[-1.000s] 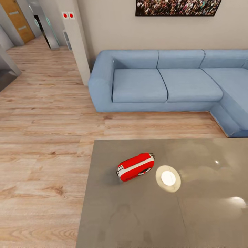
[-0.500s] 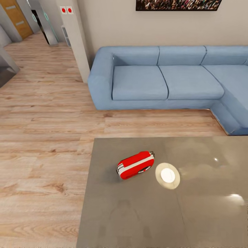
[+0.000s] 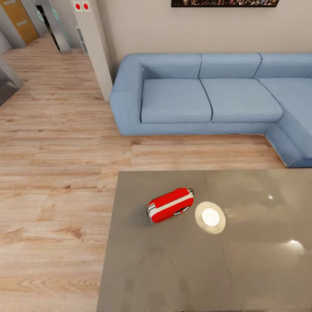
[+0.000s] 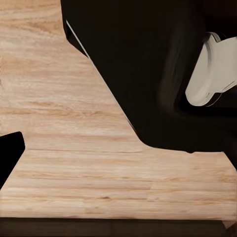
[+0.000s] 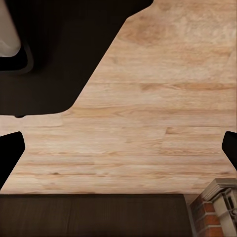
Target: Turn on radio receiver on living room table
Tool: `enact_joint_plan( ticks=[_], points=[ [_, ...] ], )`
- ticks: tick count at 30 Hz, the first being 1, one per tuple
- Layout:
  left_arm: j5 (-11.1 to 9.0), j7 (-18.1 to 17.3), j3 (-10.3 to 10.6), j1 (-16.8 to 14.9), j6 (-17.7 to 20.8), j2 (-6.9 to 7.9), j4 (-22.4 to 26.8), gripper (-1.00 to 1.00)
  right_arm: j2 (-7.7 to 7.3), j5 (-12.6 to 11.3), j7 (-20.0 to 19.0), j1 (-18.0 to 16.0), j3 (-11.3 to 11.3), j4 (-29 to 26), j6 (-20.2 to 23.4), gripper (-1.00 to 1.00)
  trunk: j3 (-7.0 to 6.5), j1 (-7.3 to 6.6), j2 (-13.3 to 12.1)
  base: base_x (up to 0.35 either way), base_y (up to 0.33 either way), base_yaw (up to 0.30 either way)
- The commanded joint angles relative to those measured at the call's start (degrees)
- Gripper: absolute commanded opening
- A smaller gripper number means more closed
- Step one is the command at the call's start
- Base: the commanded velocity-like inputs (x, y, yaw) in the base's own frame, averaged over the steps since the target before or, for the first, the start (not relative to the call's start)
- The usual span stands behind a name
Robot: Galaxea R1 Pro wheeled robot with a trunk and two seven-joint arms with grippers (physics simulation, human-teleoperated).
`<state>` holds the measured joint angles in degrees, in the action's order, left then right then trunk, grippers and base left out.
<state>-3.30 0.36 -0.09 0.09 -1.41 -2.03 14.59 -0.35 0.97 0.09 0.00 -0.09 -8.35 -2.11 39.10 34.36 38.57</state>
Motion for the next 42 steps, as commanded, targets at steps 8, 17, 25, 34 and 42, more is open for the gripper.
enact_joint_plan(
  ticks=[8,17,25,34,42],
  points=[
    [-0.04,0.08,0.0,0.0,0.0,0.01,0.0,1.0,0.0,0.0,0.0,0.0,0.0,0.0,0.0,1.0,-0.7,-1.76,-3.22,0.0,0.0,0.0],
    [-0.04,0.17,0.02,0.0,-0.04,0.01,0.0,1.0,0.0,0.0,0.0,0.0,0.0,0.0,0.0,1.0,-1.48,-3.74,-6.83,0.0,0.0,0.0],
    [-0.04,0.17,0.01,0.0,-0.09,0.01,0.0,1.0,0.0,0.0,0.0,0.0,0.0,0.0,-0.01,1.0,-2.17,-5.5,-10.04,0.0,0.0,0.0],
    [-0.04,0.23,0.05,0.0,-0.09,0.01,0.0,1.0,0.0,0.0,0.0,0.0,0.0,0.0,-0.01,1.0,-2.95,-7.47,-13.65,0.0,0.0,0.0],
    [-0.04,0.26,0.01,0.0,-0.09,0.01,0.0,1.0,0.0,0.0,0.0,0.0,0.0,0.0,-0.05,1.0,-3.1,-8.57,-15.66,0.0,0.0,0.0]
  ],
)
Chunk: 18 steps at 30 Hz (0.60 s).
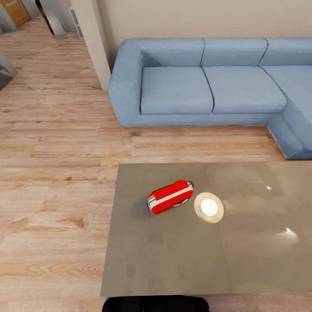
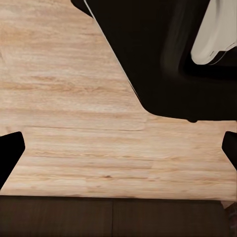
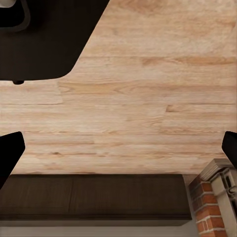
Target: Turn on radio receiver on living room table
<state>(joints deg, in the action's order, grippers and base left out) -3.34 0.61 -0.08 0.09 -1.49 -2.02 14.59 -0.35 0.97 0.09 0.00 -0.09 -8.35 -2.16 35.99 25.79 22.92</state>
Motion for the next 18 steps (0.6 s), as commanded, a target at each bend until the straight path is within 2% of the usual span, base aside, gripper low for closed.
enact_joint_plan(
  ticks=[1,18],
  points=[
    [0.0,0.0,0.0,0.0,0.0,0.0,0.0,1.0,0.0,0.0,0.0,0.0,0.0,0.0,0.01,1.0,0.1,0.0,0.0,0.0,0.0,0.0],
    [0.0,0.0,0.02,0.0,0.02,0.0,0.0,1.0,0.0,0.0,0.0,0.0,0.0,0.0,0.0,1.0,1.68,0.0,0.0,0.0,0.0,0.0]
  ],
)
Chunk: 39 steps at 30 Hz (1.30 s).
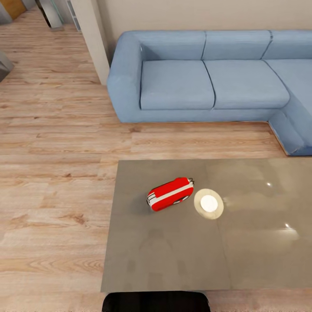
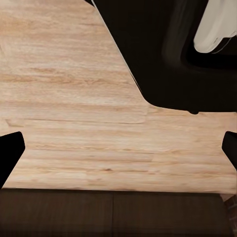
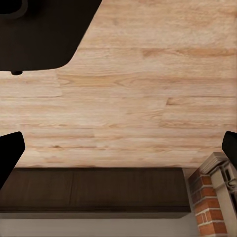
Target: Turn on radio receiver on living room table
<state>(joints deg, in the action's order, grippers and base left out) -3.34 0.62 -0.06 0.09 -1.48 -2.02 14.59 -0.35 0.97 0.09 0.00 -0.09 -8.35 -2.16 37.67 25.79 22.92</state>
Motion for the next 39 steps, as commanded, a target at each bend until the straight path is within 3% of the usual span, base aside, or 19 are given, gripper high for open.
enact_joint_plan(
  ticks=[1,22,39],
  points=[
    [0.0,0.0,-0.01,0.0,0.01,0.0,0.0,1.0,0.0,0.0,0.0,0.0,0.0,0.0,0.02,1.0,0.1,0.0,0.0,0.0,0.0,0.0],
    [0.0,0.0,-0.03,0.0,-0.02,0.0,0.0,1.0,0.0,0.0,0.0,0.0,0.0,0.0,-0.02,1.0,2.01,0.0,0.0,0.0,0.0,0.0],
    [0.0,0.0,-0.03,0.0,-0.02,0.0,0.0,1.0,0.0,0.0,0.0,0.0,0.0,0.0,-0.04,1.0,2.15,0.0,0.0,0.0,0.0,0.0]
  ],
)
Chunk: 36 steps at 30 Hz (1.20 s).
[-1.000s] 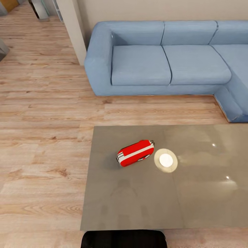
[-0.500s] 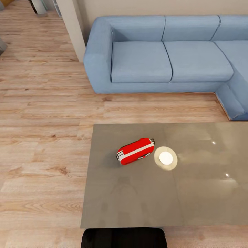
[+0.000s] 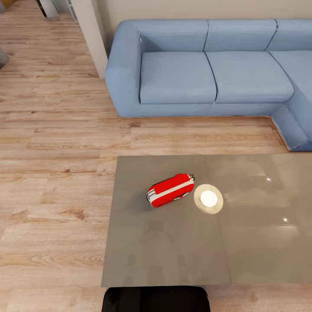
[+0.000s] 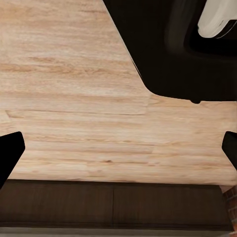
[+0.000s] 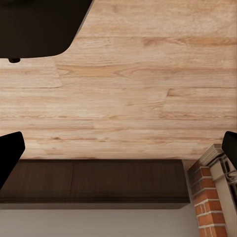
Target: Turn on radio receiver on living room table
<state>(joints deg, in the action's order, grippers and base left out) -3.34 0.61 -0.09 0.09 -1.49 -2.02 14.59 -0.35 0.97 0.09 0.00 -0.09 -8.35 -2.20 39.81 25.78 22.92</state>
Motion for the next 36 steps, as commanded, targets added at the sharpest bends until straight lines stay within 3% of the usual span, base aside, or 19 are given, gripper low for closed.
enact_joint_plan(
  ticks=[1,36],
  points=[
    [0.0,0.0,0.0,0.0,-0.03,0.0,0.0,1.0,0.0,0.0,0.0,0.0,0.0,0.0,0.0,1.0,0.0,0.0,0.0,0.0,0.0,0.0],
    [-0.08,-0.03,-0.11,0.0,-0.35,0.0,0.03,1.0,-0.05,0.0,0.01,0.0,0.0,0.0,-0.15,1.0,0.0,0.0,0.0,0.0,0.0,0.0]
  ],
)
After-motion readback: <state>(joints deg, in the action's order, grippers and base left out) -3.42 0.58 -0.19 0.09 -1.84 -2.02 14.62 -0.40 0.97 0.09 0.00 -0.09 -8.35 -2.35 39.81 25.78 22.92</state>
